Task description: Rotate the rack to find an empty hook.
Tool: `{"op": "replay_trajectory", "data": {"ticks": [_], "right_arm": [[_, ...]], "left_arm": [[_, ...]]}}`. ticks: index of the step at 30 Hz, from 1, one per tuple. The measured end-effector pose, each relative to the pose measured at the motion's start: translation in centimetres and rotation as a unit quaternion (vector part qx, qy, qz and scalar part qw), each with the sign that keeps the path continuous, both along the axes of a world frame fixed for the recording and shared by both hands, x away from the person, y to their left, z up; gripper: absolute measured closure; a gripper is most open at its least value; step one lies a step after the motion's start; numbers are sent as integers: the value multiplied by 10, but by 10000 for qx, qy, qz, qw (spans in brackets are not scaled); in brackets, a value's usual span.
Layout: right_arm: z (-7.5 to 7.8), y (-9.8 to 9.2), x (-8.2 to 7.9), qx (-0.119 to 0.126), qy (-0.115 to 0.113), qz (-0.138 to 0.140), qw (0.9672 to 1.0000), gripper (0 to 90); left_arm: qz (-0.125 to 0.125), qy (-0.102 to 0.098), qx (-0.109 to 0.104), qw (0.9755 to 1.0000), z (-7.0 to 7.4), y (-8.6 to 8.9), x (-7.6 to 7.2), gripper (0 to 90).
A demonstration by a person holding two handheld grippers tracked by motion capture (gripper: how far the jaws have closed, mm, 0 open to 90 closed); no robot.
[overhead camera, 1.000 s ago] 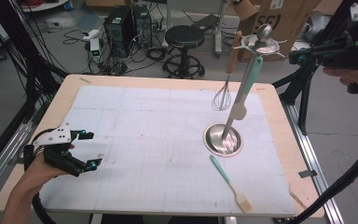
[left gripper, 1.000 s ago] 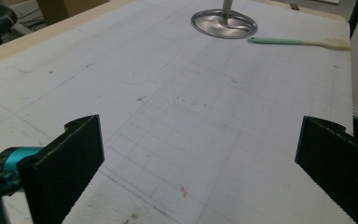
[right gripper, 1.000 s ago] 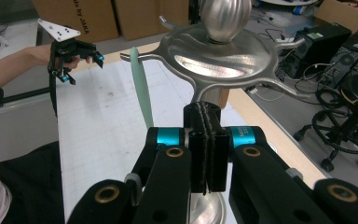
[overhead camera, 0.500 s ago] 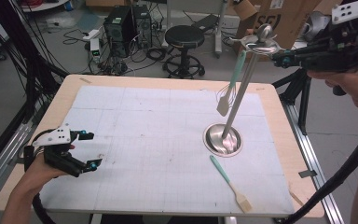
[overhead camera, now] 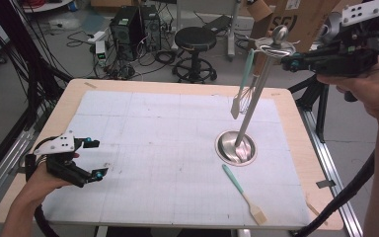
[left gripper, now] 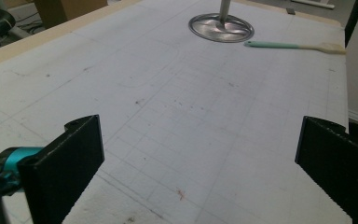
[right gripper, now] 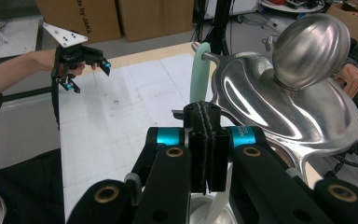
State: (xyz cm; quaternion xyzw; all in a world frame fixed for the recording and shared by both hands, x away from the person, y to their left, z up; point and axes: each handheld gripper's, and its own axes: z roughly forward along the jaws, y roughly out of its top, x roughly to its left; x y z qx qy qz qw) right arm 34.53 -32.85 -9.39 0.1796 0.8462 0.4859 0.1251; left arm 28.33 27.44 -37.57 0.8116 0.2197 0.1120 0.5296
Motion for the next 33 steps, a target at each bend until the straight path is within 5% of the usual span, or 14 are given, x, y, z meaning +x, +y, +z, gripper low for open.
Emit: {"op": "replay_trajectory", "data": {"ticks": [11,26,32,33], "right_arm": [[-10,-6,-7,46,30,12,10000,819],[-49,-10,-43,-62,-110,118,9999,532],[-65,-11,-54,-80,109,60,9999,364],[-67,-10,-56,-72,142,77,9998,279]], "left_arm": [[-2,-3,54,10000,0,-3,-1,17],[-20,-48,114,9999,2,-7,-3,17],[-23,-52,112,9999,3,-7,-4,17],[-9,-42,109,9999,3,-7,-3,17]]}}
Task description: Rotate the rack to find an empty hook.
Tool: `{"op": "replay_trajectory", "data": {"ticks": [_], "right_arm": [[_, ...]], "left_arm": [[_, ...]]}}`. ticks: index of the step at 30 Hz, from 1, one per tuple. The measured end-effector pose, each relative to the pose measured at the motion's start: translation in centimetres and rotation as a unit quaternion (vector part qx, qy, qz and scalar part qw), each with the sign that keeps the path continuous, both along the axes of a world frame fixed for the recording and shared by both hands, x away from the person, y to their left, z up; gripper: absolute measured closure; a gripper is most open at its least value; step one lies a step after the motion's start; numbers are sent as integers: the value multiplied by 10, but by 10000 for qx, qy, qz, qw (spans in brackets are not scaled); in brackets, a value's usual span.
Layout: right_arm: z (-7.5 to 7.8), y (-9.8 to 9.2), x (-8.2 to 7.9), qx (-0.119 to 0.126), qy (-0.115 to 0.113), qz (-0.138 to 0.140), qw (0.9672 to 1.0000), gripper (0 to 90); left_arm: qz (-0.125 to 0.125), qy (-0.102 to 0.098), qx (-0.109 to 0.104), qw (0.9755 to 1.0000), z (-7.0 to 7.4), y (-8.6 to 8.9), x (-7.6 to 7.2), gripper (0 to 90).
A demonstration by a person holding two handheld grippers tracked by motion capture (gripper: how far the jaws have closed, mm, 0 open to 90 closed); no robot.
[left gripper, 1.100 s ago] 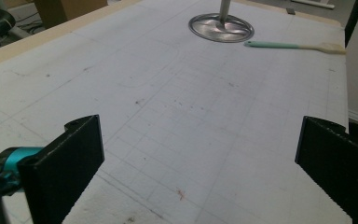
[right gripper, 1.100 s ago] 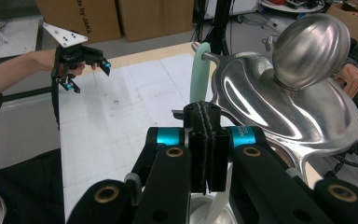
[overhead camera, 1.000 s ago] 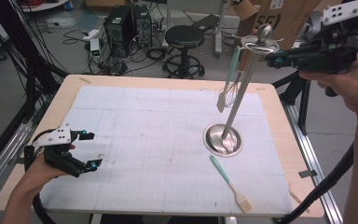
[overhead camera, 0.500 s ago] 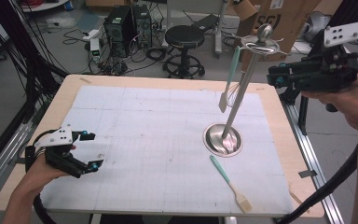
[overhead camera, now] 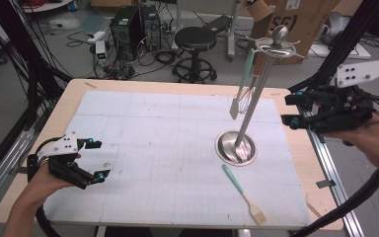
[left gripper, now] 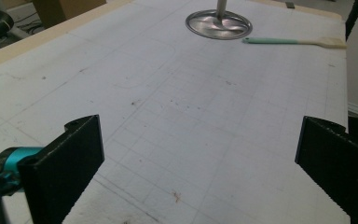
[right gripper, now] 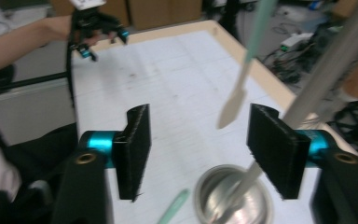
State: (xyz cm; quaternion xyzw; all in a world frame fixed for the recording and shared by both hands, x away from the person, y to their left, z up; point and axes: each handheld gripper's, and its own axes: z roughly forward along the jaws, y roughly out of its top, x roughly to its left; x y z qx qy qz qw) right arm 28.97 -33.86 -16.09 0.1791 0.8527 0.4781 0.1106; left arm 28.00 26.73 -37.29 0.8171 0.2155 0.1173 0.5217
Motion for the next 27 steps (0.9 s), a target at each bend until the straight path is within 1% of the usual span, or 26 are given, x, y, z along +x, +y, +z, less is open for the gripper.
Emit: {"op": "replay_trajectory", "data": {"ticks": [1,2,3,4,5,6,7,8,9,14,15,16,17,18,19,20,23,25,27], "right_arm": [[-3,1,-2,7,9,-20,10000,193],[-5,2,-4,16,91,20,10000,162],[-9,2,-6,-20,93,84,9999,82],[-10,3,-8,-31,90,83,9999,57],[-14,2,-9,-11,58,93,9999,0],[-17,1,-10,-26,22,86,10000,1],[-20,1,-11,10,22,30,10000,1],[-24,-1,-12,28,-25,8,10000,1],[-28,-2,-13,66,-2,-17,10000,1],[-45,-4,-15,65,-53,125,9999,1],[-50,-4,-16,44,-15,114,9999,1],[-52,-4,-15,38,-58,116,9999,1],[-55,-4,-16,53,14,140,9999,1],[-58,-4,-16,36,-46,147,9999,1],[-61,-4,-17,21,-21,147,9999,1],[-63,-4,-17,-22,-64,155,9999,1],[-70,-3,-19,-124,-33,132,9998,1],[-74,-2,-20,-92,-19,140,9999,1],[-79,-2,-20,-122,-3,119,9999,1]], "left_arm": [[5,-7,14,10000,0,1,0,17],[22,-1,-21,10000,0,1,1,17],[1,10,-13,10000,0,2,1,17],[27,-6,-7,10000,0,2,1,17],[29,-5,-10,10000,0,2,1,17],[15,-10,-3,10000,0,2,1,16],[5,-7,-7,10000,0,2,1,17],[2,0,-18,10000,0,2,1,17],[0,2,-18,10000,0,2,1,17],[2,-1,-20,10000,0,2,1,17],[0,-8,1,10000,0,2,1,17],[-9,-14,34,10000,0,2,1,17],[5,-5,18,10000,0,2,1,17],[14,1,9,10000,0,1,1,17],[14,1,15,10000,0,1,1,17],[-2,2,16,10000,0,1,1,17],[-3,-2,37,10000,0,1,1,17],[0,11,14,10000,0,1,1,17],[-7,0,43,10000,0,1,1,17]]}}
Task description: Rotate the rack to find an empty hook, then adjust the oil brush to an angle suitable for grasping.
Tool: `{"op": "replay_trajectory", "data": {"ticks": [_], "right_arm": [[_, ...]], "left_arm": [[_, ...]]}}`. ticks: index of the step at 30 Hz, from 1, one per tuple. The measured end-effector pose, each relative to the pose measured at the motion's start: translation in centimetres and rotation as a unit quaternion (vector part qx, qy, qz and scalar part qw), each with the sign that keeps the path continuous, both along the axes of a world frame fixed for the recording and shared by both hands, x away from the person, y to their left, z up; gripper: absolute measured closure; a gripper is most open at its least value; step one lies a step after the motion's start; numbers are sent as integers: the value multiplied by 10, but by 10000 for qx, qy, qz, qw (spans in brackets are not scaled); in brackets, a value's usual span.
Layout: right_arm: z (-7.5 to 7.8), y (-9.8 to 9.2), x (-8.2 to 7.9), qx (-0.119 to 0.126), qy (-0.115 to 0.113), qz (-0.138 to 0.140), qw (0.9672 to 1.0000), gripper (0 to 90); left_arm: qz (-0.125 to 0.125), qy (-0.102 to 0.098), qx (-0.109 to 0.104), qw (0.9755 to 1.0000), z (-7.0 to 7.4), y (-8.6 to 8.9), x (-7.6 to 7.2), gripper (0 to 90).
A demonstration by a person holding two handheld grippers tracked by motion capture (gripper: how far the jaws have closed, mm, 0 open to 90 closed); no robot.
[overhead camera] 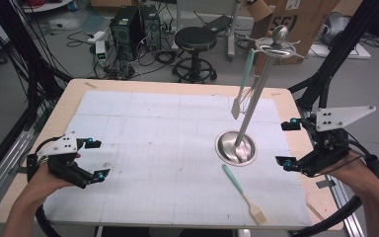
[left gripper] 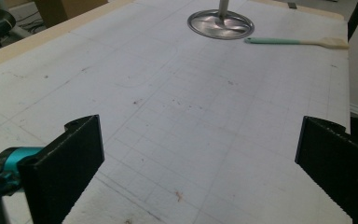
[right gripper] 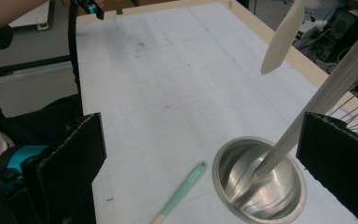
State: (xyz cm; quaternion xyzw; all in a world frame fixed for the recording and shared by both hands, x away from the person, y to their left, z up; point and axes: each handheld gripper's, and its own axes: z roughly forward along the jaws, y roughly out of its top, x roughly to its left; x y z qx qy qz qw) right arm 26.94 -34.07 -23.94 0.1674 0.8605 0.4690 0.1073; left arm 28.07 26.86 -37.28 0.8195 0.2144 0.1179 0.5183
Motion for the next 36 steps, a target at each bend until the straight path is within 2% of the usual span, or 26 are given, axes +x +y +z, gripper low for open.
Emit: {"op": "replay_trajectory", "data": {"ticks": [10,12,17,19,27,32,34,35,36], "right_arm": [[-20,6,-1,-54,44,-4,10000,1],[-24,7,0,-68,110,14,9999,1],[-33,11,-1,-169,179,19,9997,2],[-37,13,0,-225,118,63,9997,2],[-50,22,-1,-505,281,130,9982,8],[-58,26,-5,-752,380,251,9961,50],[-61,27,-6,-825,347,292,9956,69],[-61,28,-6,-842,354,296,9954,91],[-62,28,-6,-849,402,297,9951,157]], "left_arm": [[24,-3,-48,10000,0,1,1,17],[30,19,-53,10000,0,1,1,17],[-2,0,-51,10000,0,1,0,17],[6,-2,-55,10000,0,1,0,17],[21,-29,-59,10000,1,3,-2,17],[13,-24,-53,10000,1,2,-1,17],[12,-15,-64,10000,1,2,-2,17],[20,-19,-69,10000,1,2,-2,17],[13,-20,-71,10000,1,3,-2,17]]}}
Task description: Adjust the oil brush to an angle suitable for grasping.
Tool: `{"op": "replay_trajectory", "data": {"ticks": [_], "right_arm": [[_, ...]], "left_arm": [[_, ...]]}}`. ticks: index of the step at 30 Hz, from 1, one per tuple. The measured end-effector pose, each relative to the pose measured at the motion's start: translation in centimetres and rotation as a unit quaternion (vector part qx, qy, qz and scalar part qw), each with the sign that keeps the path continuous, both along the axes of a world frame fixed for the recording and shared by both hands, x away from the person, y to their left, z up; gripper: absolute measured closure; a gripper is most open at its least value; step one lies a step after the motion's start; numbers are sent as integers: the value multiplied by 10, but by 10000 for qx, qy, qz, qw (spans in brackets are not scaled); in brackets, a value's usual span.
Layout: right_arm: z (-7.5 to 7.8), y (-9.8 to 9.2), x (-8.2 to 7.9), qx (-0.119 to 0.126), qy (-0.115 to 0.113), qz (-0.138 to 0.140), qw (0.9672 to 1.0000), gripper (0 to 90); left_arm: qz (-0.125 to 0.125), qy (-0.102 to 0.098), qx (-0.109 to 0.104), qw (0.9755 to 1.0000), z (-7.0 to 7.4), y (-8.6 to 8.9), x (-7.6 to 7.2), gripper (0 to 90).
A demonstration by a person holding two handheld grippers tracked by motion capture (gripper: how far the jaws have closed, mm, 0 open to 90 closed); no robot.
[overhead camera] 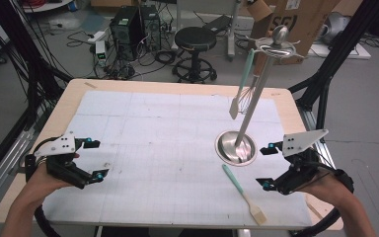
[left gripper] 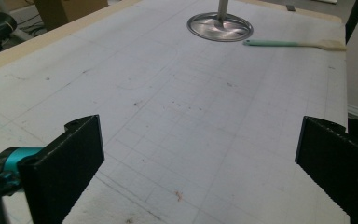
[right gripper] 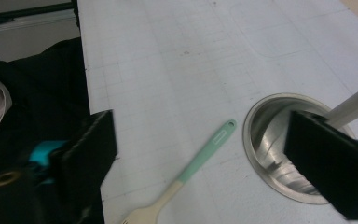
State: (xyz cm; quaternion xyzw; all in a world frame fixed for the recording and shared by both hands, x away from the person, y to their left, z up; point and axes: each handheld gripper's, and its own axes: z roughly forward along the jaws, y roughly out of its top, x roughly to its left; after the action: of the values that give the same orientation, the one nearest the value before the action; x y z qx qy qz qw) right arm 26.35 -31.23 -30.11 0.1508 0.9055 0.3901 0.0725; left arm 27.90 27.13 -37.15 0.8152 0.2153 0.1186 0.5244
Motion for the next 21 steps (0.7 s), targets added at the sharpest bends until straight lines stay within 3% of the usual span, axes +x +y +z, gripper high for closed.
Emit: {"op": "replay_trajectory", "data": {"ticks": [6,9,11,13,16,21], "right_arm": [[-6,4,2,-139,232,139,9995,262],[-8,5,2,-132,279,212,9993,351],[-10,6,1,-187,393,258,9987,458],[-13,8,0,-289,431,337,9981,473],[-17,12,-1,-561,578,457,9957,591],[-27,16,-2,-743,841,621,9917,744]], "left_arm": [[20,-3,-2,10000,0,1,0,17],[2,10,3,10000,0,0,0,17],[9,10,7,10000,0,0,0,17],[15,15,10,10000,-1,0,1,17],[18,9,14,10000,-1,0,0,17],[19,9,14,10000,0,0,0,17]]}}
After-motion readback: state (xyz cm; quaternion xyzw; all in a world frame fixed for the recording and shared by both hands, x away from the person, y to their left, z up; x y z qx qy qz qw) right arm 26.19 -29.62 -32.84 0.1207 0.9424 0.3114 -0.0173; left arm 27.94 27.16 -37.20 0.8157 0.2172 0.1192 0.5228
